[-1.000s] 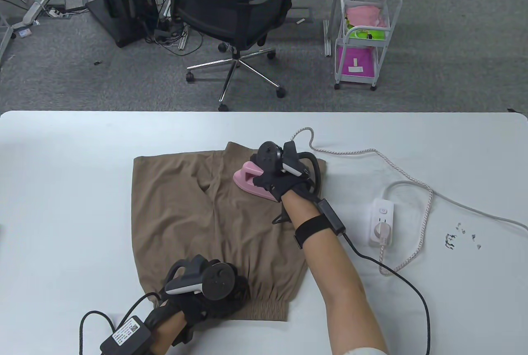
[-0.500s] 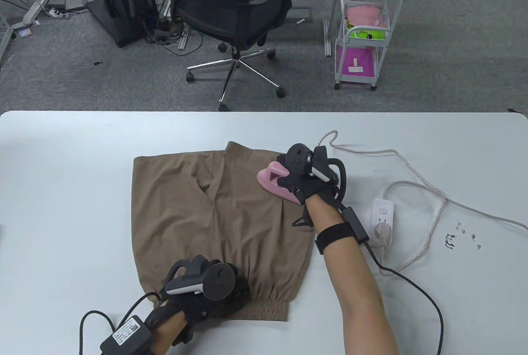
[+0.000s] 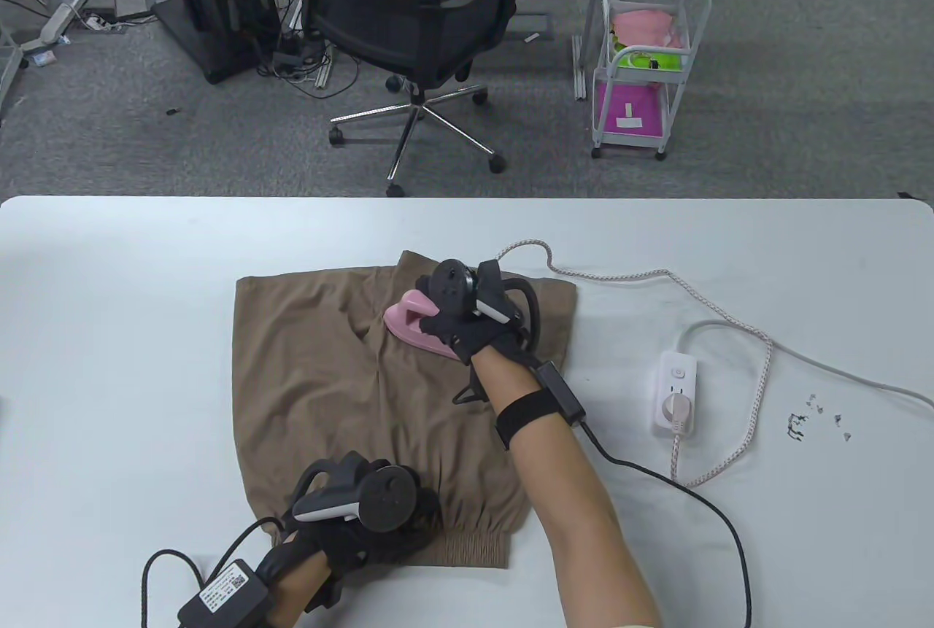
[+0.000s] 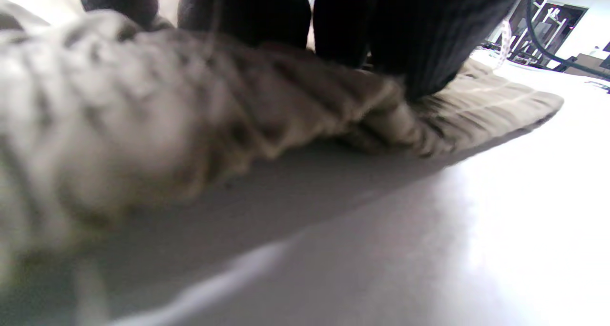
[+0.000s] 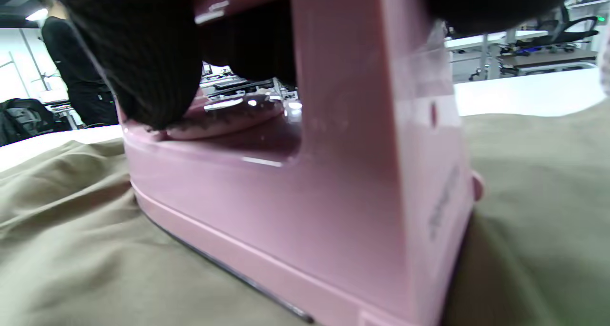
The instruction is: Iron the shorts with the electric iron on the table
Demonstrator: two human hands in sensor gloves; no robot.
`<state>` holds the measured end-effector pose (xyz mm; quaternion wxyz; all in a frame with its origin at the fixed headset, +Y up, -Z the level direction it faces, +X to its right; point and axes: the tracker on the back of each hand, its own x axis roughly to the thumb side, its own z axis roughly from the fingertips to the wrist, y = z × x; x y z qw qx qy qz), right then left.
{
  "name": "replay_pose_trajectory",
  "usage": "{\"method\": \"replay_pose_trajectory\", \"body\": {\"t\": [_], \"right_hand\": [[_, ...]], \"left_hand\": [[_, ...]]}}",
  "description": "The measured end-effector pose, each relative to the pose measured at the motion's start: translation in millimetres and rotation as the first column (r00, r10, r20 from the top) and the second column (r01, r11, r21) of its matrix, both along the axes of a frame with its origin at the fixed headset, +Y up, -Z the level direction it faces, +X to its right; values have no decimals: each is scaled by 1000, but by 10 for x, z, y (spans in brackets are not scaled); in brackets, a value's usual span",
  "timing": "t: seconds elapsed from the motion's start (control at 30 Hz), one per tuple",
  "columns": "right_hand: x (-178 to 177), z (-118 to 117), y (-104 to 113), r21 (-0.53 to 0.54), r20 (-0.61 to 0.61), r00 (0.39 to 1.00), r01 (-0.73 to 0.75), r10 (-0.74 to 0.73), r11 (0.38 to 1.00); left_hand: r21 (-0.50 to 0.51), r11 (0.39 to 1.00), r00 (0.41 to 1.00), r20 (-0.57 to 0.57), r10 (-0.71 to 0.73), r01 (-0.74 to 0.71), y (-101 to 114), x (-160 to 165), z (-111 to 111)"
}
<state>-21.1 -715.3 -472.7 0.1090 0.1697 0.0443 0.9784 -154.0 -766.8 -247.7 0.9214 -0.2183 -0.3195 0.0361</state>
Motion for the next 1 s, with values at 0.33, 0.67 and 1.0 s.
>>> {"method": "replay_pose_trajectory", "body": {"t": [0.33, 0.67, 1.0], "right_hand": [[-256, 17, 10, -16, -74, 997, -16, 15, 1000], [252, 103, 13, -13, -50, 996, -70, 69, 997], [923, 190, 43, -22, 42, 993, -110, 110, 994]], "left_hand": [[-4, 1000, 1000, 0, 6, -6, 4, -5, 0], [-6, 1000, 1000, 1, 6, -6, 3, -6, -2], [-3, 1000, 1000, 0, 1, -1, 3, -5, -2]]}}
